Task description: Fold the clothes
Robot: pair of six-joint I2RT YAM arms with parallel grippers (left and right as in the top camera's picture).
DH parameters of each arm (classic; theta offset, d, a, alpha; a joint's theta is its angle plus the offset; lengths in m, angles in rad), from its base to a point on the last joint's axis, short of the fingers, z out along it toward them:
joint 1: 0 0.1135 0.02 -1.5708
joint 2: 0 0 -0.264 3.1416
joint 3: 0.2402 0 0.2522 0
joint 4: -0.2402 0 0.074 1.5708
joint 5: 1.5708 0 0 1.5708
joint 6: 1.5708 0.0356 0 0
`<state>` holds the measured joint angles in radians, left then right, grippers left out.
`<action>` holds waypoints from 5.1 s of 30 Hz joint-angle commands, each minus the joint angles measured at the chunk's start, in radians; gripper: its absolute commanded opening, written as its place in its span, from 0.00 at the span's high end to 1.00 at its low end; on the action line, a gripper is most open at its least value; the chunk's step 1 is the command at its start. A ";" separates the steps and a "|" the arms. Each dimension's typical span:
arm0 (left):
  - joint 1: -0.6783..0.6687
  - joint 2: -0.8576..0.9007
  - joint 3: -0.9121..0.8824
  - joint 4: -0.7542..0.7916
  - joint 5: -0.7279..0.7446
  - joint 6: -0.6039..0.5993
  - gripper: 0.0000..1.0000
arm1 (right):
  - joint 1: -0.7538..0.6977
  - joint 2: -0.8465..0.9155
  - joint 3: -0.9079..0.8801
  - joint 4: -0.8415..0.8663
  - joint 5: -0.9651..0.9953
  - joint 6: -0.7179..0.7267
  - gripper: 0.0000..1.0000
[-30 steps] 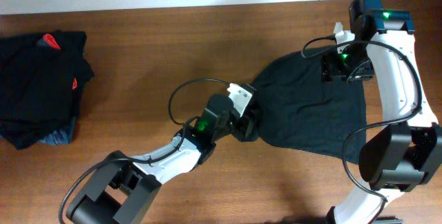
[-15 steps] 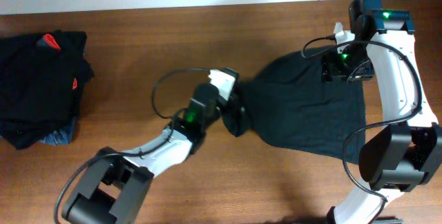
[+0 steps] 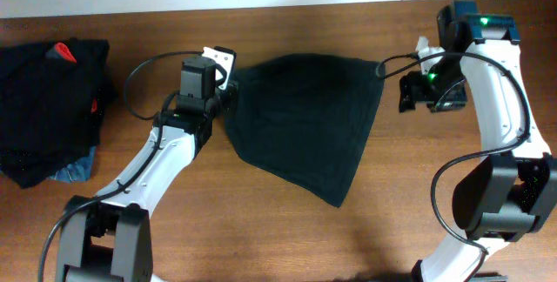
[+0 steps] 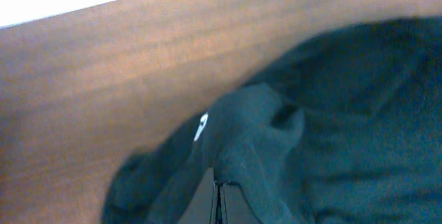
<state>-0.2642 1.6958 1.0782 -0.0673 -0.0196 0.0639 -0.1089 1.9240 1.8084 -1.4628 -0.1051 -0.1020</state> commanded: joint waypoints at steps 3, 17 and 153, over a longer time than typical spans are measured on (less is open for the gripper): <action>-0.002 -0.023 0.011 -0.055 -0.004 0.021 1.00 | 0.042 0.003 -0.234 0.028 -0.151 -0.051 0.31; -0.002 -0.023 0.011 -0.053 -0.007 0.021 1.00 | 0.493 0.003 -0.565 0.268 -0.023 -0.012 0.30; -0.456 -0.046 0.011 0.311 0.220 -0.173 0.21 | 0.496 -0.201 0.797 0.454 0.028 0.108 0.96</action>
<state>-0.7181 1.6756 1.0794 0.2333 0.2085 -0.0799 0.3771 1.7336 2.5832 -1.0424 -0.0650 -0.0463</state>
